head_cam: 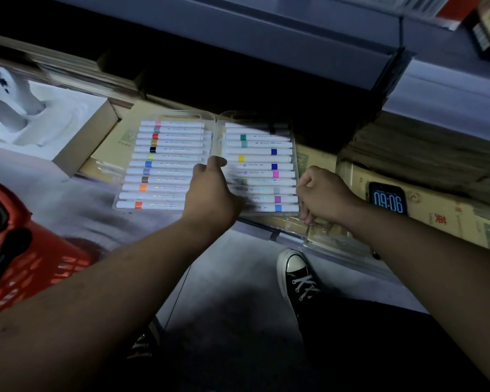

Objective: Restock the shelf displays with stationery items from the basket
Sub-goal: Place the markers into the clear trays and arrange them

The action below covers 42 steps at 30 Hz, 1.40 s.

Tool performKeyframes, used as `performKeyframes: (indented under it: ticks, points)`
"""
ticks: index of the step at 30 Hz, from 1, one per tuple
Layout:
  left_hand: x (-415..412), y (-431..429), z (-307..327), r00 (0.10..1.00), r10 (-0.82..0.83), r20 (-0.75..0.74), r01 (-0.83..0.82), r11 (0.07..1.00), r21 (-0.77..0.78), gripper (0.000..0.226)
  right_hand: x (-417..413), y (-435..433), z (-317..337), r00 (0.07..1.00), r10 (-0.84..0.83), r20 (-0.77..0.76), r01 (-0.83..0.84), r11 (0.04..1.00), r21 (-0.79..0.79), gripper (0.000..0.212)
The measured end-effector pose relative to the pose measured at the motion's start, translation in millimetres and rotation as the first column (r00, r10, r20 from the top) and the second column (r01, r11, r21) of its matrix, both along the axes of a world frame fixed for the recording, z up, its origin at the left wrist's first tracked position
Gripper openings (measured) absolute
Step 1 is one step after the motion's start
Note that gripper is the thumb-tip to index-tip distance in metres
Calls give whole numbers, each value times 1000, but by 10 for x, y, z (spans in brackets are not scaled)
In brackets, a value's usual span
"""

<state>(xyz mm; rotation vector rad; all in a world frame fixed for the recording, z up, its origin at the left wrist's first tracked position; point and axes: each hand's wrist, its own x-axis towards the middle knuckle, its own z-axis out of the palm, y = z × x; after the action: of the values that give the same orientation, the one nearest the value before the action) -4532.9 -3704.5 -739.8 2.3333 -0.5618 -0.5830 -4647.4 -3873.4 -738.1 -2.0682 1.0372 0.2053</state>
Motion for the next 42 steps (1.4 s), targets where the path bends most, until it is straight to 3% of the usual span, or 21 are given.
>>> performKeyframes:
  ticks: [6, 11, 19, 24, 27, 29, 31, 35, 37, 40, 42]
  points:
    - [38, 46, -15, 998, -65, 10, 65, 998, -6, 48, 20, -16, -23, 999, -37, -11, 37, 999, 29, 9]
    - [64, 98, -33, 997, 30, -77, -42, 986, -162, 21, 32, -8, -43, 998, -66, -19, 67, 997, 31, 11]
    - [150, 51, 74, 980, 41, -196, -110, 928, -357, 8, 56, -2, 13, 996, -87, -15, 88, 994, 71, 6]
    - [330, 125, 212, 996, 34, -84, -69, 879, -471, 11, 63, 5, 51, 992, -118, -50, 123, 986, 110, 9]
    - [417, 239, 271, 999, -50, -3, 44, 903, -428, 10, 47, -6, 27, 998, -55, -18, 53, 994, -96, 13]
    - [425, 301, 295, 994, -106, 40, 113, 922, -371, 10, 72, 2, 66, 997, 65, 42, -54, 975, -216, 30]
    - [414, 335, 300, 989, -145, 27, 145, 923, -357, 10, 116, 56, 152, 982, 145, 123, -131, 985, -116, 43]
    - [356, 336, 314, 980, -174, -95, 116, 892, -438, 13, 220, 203, 268, 933, 331, 139, -331, 943, -29, 9]
    - [319, 298, 318, 976, -167, -143, 69, 850, -522, 21, 244, 254, 275, 925, 347, 157, -354, 935, 13, 18]
    - [288, 249, 270, 967, -144, -212, 3, 832, -554, 39, 262, 292, 244, 968, 156, 195, -187, 971, 148, 30]
    - [255, 249, 202, 965, -213, -156, 124, 887, -444, 42, 275, 310, 217, 972, -65, 226, -13, 945, 328, 26]
